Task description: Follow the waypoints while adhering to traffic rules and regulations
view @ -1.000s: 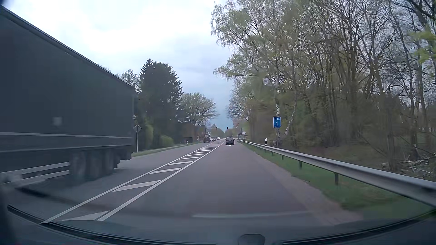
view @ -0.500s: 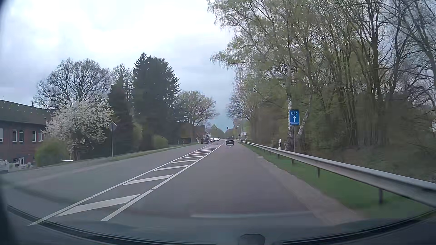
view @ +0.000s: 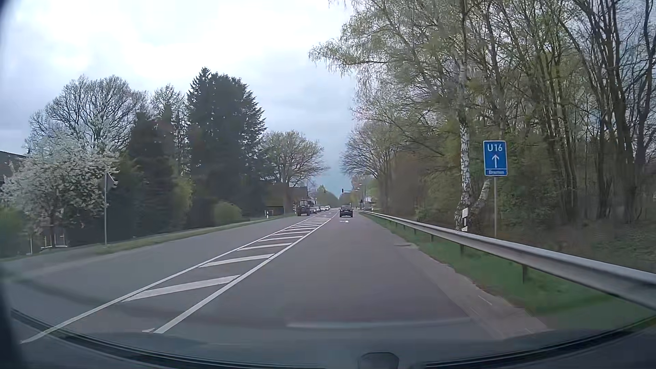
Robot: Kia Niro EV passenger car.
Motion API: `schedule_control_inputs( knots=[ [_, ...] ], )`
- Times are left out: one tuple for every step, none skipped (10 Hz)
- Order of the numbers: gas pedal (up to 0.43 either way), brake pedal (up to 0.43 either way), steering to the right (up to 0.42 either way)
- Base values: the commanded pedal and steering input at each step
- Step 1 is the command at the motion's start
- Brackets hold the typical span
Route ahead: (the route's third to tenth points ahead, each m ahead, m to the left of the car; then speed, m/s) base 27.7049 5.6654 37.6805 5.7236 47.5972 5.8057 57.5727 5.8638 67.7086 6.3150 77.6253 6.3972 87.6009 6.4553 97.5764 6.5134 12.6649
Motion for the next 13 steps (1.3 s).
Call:
schedule_control_inputs(
  knots=[
    [0.177, 0.0, -0.002],
    [0.177, 0.0, -0.002],
    [0.177, 0.006, -0.002],
    [0.177, 0.0, -0.002],
    [0.177, 0.0, -0.002],
    [0.177, 0.0, -0.002],
    [0.177, 0.0, -0.002],
    [0.177, 0.0, -0.002],
    [0.177, 0.006, -0.002],
    [0.177, 0.0, -0.002],
    [0.177, 0.0, -0.002],
    [0.177, 0.006, -0.001],
    [0.177, 0.0, -0.001]
  ],
)
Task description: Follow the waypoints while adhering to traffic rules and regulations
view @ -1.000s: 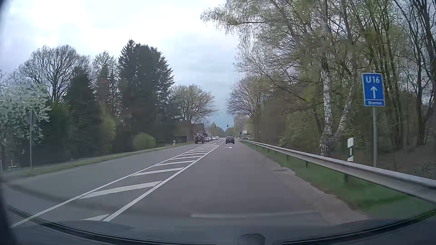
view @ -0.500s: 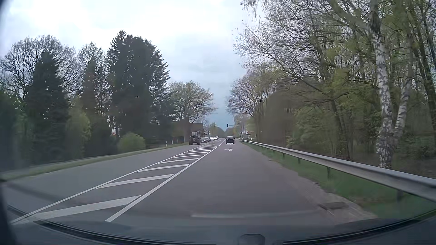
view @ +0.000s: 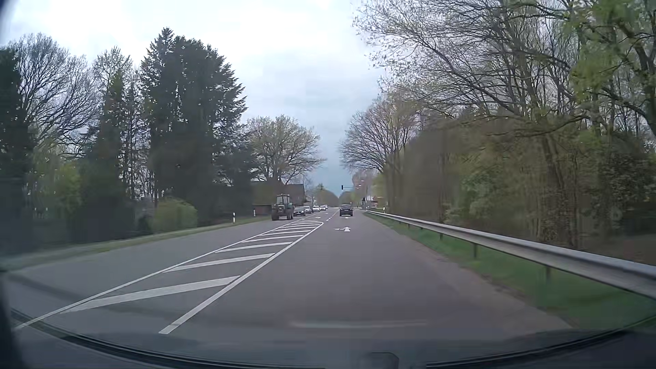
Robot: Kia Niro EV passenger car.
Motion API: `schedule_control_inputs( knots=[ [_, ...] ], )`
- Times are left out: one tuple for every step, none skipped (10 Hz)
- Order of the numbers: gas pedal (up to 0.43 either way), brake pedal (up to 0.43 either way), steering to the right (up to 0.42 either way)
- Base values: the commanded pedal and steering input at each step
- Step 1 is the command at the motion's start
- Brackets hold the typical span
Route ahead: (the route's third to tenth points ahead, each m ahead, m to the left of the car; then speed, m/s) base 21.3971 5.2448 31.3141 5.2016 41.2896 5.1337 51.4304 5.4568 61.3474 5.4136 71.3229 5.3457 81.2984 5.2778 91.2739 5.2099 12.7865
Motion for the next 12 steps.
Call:
schedule_control_inputs(
  knots=[
    [0.177, 0.0, -0.001],
    [0.177, 0.0, -0.001],
    [0.177, 0.006, -0.002],
    [0.177, 0.0, -0.002],
    [0.177, 0.0, -0.001],
    [0.177, 0.0, -0.001],
    [0.177, 0.0, -0.002],
    [0.177, 0.0, -0.001],
    [0.177, 0.006, -0.001],
    [0.177, 0.0, -0.001],
    [0.177, 0.0, -0.001],
    [0.177, 0.006, -0.001]
  ],
)
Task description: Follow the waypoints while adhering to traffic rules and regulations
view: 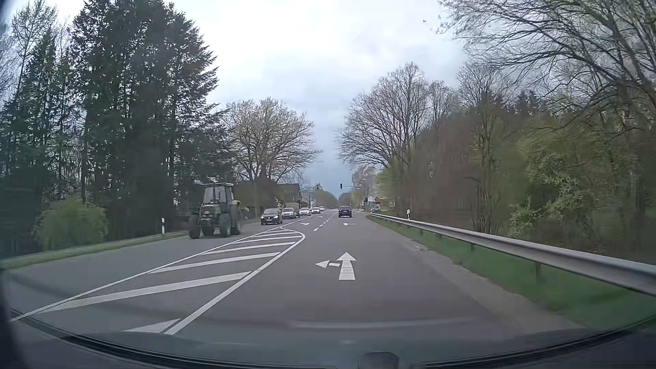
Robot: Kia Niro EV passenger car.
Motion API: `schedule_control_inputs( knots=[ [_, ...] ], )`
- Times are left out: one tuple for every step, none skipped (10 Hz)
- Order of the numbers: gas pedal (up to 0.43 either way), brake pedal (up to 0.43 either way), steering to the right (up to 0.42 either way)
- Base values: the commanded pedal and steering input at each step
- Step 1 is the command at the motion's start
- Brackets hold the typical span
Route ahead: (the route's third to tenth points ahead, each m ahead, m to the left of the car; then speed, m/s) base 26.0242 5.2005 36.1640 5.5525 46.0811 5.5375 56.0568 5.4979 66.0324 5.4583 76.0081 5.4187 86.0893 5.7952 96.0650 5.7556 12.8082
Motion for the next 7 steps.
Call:
schedule_control_inputs(
  knots=[
    [0.177, 0.0, -0.001],
    [0.177, 0.006, -0.001],
    [0.177, 0.0, -0.002],
    [0.177, 0.0, -0.001],
    [0.177, 0.0, -0.002],
    [0.177, 0.0, -0.002],
    [0.169, 0.0, -0.002]
  ],
)
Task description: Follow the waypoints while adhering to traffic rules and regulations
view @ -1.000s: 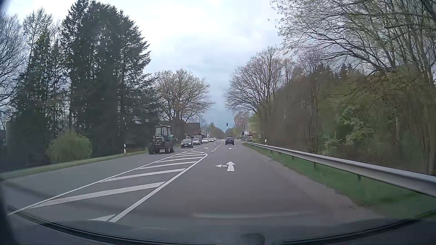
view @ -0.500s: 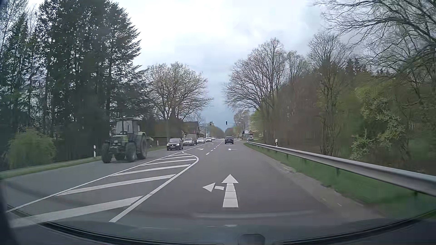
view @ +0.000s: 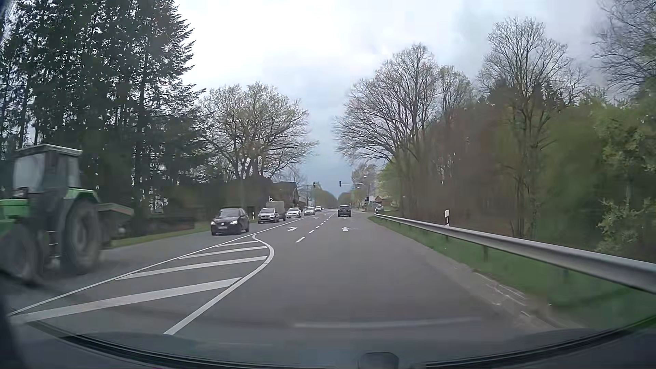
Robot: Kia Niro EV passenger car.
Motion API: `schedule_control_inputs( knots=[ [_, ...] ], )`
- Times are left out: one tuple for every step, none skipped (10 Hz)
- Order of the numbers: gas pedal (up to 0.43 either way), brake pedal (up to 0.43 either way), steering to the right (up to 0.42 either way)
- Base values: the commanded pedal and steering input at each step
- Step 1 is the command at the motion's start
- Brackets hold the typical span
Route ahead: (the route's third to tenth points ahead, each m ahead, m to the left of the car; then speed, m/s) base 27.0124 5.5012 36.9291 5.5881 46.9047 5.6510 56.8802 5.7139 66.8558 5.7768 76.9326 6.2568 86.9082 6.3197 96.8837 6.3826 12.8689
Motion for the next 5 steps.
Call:
schedule_control_inputs(
  knots=[
    [0.169, 0.006, -0.002],
    [0.169, 0.006, -0.001],
    [0.169, 0.0, -0.002],
    [0.169, 0.0, -0.001],
    [0.169, 0.0, -0.002]
  ],
)
